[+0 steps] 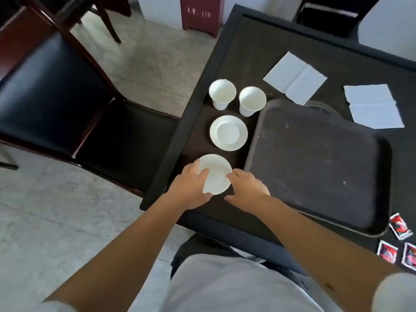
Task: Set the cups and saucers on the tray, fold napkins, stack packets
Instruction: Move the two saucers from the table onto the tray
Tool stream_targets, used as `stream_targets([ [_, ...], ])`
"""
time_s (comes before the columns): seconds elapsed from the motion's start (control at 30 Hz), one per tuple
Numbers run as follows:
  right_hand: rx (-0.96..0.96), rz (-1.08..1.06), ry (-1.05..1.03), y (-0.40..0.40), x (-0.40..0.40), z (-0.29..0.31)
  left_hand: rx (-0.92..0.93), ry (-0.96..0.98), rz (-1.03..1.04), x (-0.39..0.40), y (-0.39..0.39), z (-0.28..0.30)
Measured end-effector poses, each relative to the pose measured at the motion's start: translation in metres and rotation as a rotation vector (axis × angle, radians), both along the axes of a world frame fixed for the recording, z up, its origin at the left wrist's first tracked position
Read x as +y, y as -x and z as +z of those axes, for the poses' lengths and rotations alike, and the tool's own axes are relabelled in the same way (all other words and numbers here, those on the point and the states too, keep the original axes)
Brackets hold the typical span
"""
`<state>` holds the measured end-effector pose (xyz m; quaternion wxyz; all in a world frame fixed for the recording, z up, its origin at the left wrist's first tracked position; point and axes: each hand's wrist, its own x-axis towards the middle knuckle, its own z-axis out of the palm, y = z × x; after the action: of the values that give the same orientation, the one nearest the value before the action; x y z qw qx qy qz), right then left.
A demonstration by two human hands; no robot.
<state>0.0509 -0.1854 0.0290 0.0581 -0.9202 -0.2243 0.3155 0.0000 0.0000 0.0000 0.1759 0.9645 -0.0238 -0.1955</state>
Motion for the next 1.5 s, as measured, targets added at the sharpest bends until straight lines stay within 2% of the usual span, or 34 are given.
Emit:
stream_targets([
  [0.07, -0.055, 0.029, 0.049, -0.008, 0.008, -0.006, -0.075, -0.008, -0.081, 0.001, -0.009, -0.006],
  [0.17, -0.098, 0.069, 0.137, -0.016, 0.014, -0.017, -0.064, -0.001, -0.163, 0.002, -0.018, -0.016],
  [0.3, -0.082, 0.123, 0.148, -0.013, 0.02, -0.033, -0.059, 0.02, -0.226, 0.004, -0.019, -0.026],
  [0.47, -0.151, 0.092, 0.14, -0.005, 0.032, -0.041, -0.062, 0.013, -0.178, 0.002, -0.019, -0.026],
  [0.7, -0.053, -0.026, -0.007, -0.01, 0.031, -0.037, -0.162, 0.008, -0.149, 0.002, -0.014, -0.013],
  [0.9, -0.098, -0.002, -0.145, 0.0, -0.006, -0.022, -0.219, -0.005, -0.153, -0.017, -0.002, 0.009],
  [1.13, -0.118, -0.053, -0.21, 0.006, -0.078, 0.001, -0.249, 0.012, -0.209, -0.079, -0.005, 0.025],
  [1.5, -0.055, -0.276, -0.21, -0.022, -0.206, 0.01, -0.166, 0.12, -0.332, -0.196, -0.067, 0.027],
])
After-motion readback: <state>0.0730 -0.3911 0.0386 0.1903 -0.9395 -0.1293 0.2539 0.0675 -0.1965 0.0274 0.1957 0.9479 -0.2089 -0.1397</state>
